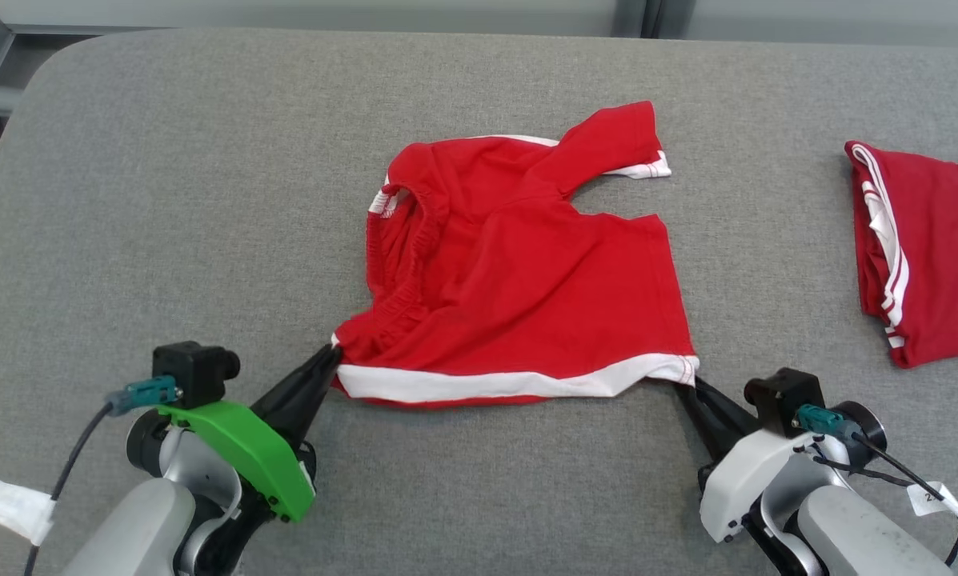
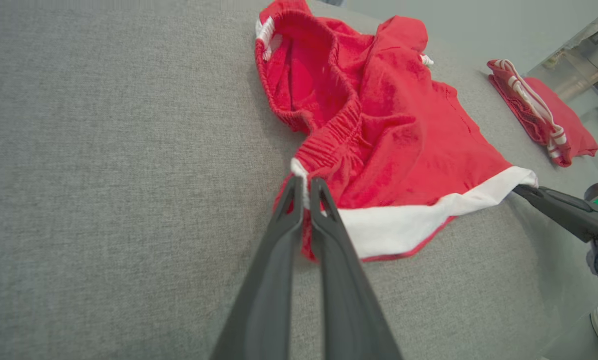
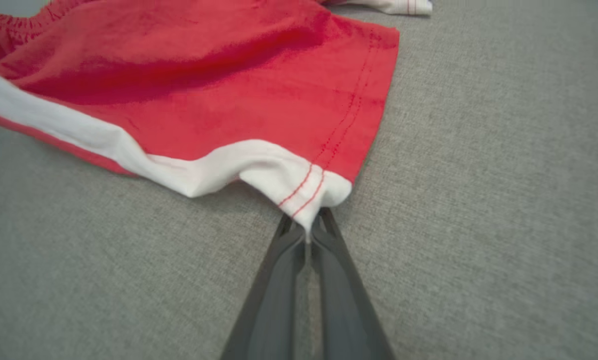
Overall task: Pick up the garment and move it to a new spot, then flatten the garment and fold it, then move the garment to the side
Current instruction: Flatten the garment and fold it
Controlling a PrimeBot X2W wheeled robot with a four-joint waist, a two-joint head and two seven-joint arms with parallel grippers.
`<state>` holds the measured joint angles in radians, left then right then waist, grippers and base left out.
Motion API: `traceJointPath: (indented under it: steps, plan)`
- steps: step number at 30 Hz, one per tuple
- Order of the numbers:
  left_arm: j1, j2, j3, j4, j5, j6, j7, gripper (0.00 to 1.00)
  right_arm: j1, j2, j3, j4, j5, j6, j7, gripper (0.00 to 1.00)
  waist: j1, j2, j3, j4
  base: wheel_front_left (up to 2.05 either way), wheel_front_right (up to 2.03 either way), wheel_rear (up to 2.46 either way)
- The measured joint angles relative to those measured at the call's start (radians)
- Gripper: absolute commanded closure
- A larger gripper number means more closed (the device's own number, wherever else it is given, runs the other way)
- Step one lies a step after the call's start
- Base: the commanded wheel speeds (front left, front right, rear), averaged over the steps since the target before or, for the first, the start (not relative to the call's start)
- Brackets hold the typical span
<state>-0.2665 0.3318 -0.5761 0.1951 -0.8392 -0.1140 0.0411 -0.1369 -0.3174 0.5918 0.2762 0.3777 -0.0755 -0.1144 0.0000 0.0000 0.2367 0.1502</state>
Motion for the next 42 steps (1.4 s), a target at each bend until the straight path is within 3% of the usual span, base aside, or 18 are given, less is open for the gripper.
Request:
traceJointPath:
  steps: [7,14,18,24,28,31,33,36,38,40,42]
  plan:
    - [0.000,0.001,0.128,-0.104,-0.103,0.002,-0.064,1.00,-0.052,0.034,-0.149,-0.150,0.176,0.049,-0.088,1.00,0.0000,0.0000,-0.027,-0.016,0.00,0.00,0.00]
    - [0.001,-0.007,0.215,-0.311,-0.250,0.001,-0.096,1.00,-0.067,-0.021,-0.304,-0.365,0.341,0.113,-0.105,1.00,0.0000,0.0000,-0.076,-0.034,0.00,0.00,0.00]
    - [0.029,-0.004,0.214,-0.457,-0.303,0.000,-0.081,1.00,-0.017,-0.036,-0.348,-0.511,0.432,0.149,-0.106,1.00,0.0000,0.0000,-0.104,-0.046,0.00,0.00,0.00]
    - [0.086,0.012,0.122,-0.771,-0.356,0.000,0.003,1.00,0.077,-0.103,-0.427,-0.805,0.528,0.159,-0.106,1.00,-0.0001,0.0000,-0.120,-0.069,0.00,0.00,0.00]
    - [0.087,0.070,0.137,-0.901,-0.361,0.028,0.056,1.00,0.087,-0.134,-0.428,-0.941,0.585,0.162,-0.047,1.00,-0.0001,0.0000,-0.099,-0.072,0.00,0.00,0.00]
    - [0.076,0.103,0.168,-0.898,-0.396,0.077,0.108,1.00,0.075,-0.164,-0.428,-0.913,0.606,0.133,0.030,1.00,0.0000,0.0000,-0.071,-0.072,0.00,0.00,0.00]
    - [0.043,0.104,0.188,-0.821,-0.435,0.120,0.146,1.00,0.032,-0.158,-0.424,-0.837,0.631,0.100,0.075,1.00,0.0000,0.0000,-0.048,-0.072,0.00,0.00,0.00]
    - [-0.058,0.104,0.217,-0.635,-0.466,0.205,0.207,1.00,-0.091,-0.108,-0.389,-0.701,0.688,0.041,0.142,1.00,0.0000,0.0000,-0.012,-0.069,0.00,0.00,0.00]
    - [-0.151,0.100,0.223,-0.507,-0.452,0.255,0.236,1.00,-0.198,-0.052,-0.363,-0.610,0.695,-0.017,0.178,1.00,0.0000,0.0000,0.014,-0.065,0.00,0.00,0.00]
    - [-0.266,0.102,0.230,-0.406,-0.385,0.258,0.253,1.00,-0.329,-0.013,-0.357,-0.532,0.670,-0.069,0.202,1.00,0.0001,0.0000,0.040,-0.061,0.00,0.00,0.00]
    - [-0.407,0.083,0.274,-0.368,-0.326,0.250,0.227,1.00,-0.499,0.024,-0.387,-0.502,0.619,-0.076,0.195,1.00,0.0001,0.0000,0.067,-0.057,0.00,0.00,0.00]
